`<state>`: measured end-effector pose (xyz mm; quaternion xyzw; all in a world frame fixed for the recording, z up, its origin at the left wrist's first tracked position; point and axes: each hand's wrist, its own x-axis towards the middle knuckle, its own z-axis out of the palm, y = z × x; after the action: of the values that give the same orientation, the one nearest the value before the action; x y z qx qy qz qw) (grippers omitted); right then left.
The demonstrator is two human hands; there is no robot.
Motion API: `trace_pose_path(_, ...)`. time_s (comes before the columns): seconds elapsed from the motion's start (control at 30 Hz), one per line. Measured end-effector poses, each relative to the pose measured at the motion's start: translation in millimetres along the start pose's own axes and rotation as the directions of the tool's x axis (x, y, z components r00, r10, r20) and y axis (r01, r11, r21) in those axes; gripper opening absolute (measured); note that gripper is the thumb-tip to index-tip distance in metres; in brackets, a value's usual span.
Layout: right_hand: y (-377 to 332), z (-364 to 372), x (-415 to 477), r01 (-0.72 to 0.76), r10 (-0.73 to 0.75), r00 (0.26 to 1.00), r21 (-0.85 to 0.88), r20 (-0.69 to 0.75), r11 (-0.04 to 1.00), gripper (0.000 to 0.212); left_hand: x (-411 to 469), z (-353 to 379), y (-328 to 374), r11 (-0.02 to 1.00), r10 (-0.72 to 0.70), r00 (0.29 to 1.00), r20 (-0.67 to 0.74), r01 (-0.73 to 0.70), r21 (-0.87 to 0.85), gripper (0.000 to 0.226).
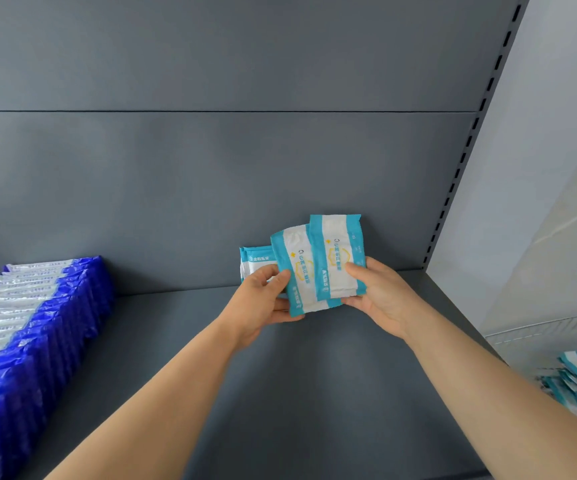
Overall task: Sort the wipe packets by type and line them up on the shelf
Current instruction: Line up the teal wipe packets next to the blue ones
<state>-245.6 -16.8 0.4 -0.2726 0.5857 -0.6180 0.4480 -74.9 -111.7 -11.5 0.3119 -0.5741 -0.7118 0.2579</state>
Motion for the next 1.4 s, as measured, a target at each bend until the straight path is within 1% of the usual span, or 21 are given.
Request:
trace_pose_path(0.07,5.3,6.1,-2.2,0.008,-0.008,1.0,-0.083,0.002,0.997,0.025,-3.5,-0.1,1.8,1.0,0.0,0.997,0.077,0.001,-0.01,0.025)
trace_pose_path(0.13,9.6,12.3,-4.1,0.015,-0.013,0.999,-0.095,0.032,0.995,0.026,-6.1,-0.7,1.1,0.997,0.018,0.992,0.121,-0.027,0.072,0.036)
trace_pose_path(0.17,10.9,14.4,-5.5,0.018,-0.012,0.998,-0.09,0.064,0.996,0.026,-6.3,-1.8,0.3,0.992,0.028,0.993,0.118,-0.042,0.118,0.04)
trace_pose_path(0.23,11.9,16.0,-6.3,0.032,-0.015,0.993,-0.151,0.114,0.988,0.026,-6.2,-6.9,0.0,0.976,0.057,0.994,0.089,-0.074,0.205,0.04)
trace_pose_path(0.3,8.9,14.2,-4.3,0.07,-0.052,0.995,-0.231,0.086,0.97,0.028,-7.6,-14.1,2.4,0.949,0.077,0.993,0.09,-0.1,0.299,0.036)
trace_pose_path(0.37,4.2,9.2,-0.4,0.119,-0.117,0.993,-0.255,0.024,0.959,0.04,-10.6,-21.0,5.4,0.91,0.077,0.989,0.123,-0.12,0.397,0.037)
trace_pose_path(0.4,1.7,5.9,1.4,0.139,-0.145,0.989,-0.282,-0.001,0.949,0.051,-11.8,-24.1,6.4,0.892,0.072,0.988,0.136,-0.125,0.435,0.038)
trace_pose_path(0.47,-1.9,0.5,2.0,0.159,-0.171,0.985,-0.364,0.001,0.918,0.074,-13.9,-29.6,7.8,0.867,0.072,0.987,0.142,-0.132,0.48,0.04)
trace_pose_path(0.5,-3.2,-0.7,1.0,0.167,-0.169,0.985,-0.396,0.029,0.903,0.077,-14.2,-32.1,8.3,0.865,0.08,0.988,0.129,-0.133,0.483,0.039)
trace_pose_path(0.53,-3.3,-1.2,0.5,0.176,-0.164,0.984,-0.424,0.064,0.889,0.07,-13.2,-34.5,7.9,0.876,0.088,0.991,0.102,-0.126,0.466,0.038)
trace_pose_path(0.57,-2.4,-1.0,0.4,0.181,-0.157,0.983,-0.452,0.09,0.873,0.057,-12.6,-36.6,7.3,0.895,0.089,0.994,0.067,-0.109,0.432,0.036)
trace_pose_path(0.63,3.1,2.0,1.7,0.166,-0.144,0.986,-0.506,0.083,0.846,0.033,-13.3,-39.3,4.9,0.925,0.067,0.998,0.021,-0.07,0.374,0.04)
trace_pose_path(0.7,10.5,4.6,4.4,0.146,-0.138,0.989,-0.525,0.055,0.838,0.022,-13.0,-41.1,0.6,0.89,0.06,0.998,-0.019,-0.045,0.454,0.054)
trace_pose_path(0.73,13.6,6.1,5.9,0.147,-0.142,0.989,-0.535,0.051,0.832,0.021,-12.4,-41.4,-1.0,0.864,0.072,0.996,-0.043,-0.04,0.502,0.059)
trace_pose_path(0.8,16.4,10.3,8.0,0.161,-0.161,0.986,-0.563,0.05,0.811,0.023,-9.2,-42.5,-0.8,0.845,0.145,0.984,-0.108,-0.066,0.531,0.059)
trace_pose_path(0.93,16.9,18.7,17.6,0.175,-0.174,0.983,-0.627,0.064,0.759,0.024,3.3,-48.9,5.2,0.855,0.31,0.926,-0.215,-0.172,0.49,0.046)
trace_pose_path(1.0,18.2,23.0,23.9,0.174,-0.198,0.979,-0.672,0.041,0.72,0.02,9.6,-50.9,3.0,0.832,0.348,0.9,-0.261,-0.168,0.529,0.04)
trace_pose_path(1.13,17.3,24.0,31.6,0.173,-0.237,0.971,-0.735,0.018,0.655,0.017,12.4,-53.0,-6.6,0.795,0.373,0.869,-0.324,-0.12,0.594,0.031)
trace_pose_path(1.27,15.4,24.9,35.2,0.144,-0.262,0.965,-0.812,-0.012,0.565,0.018,7.9,-55.6,-12.3,0.766,0.313,0.917,-0.248,-0.09,0.637,0.047)
trace_pose_path(1.3,15.7,27.6,35.6,0.157,-0.27,0.963,-0.808,-0.003,0.568,0.017,7.9,-55.8,-12.6,0.757,0.316,0.917,-0.244,-0.089,0.647,0.046)
trace_pose_path(1.4,16.4,35.9,36.7,0.207,-0.306,0.952,-0.763,0.013,0.612,0.015,12.0,-57.6,-10.0,0.755,0.348,0.891,-0.291,-0.083,0.65,0.033)
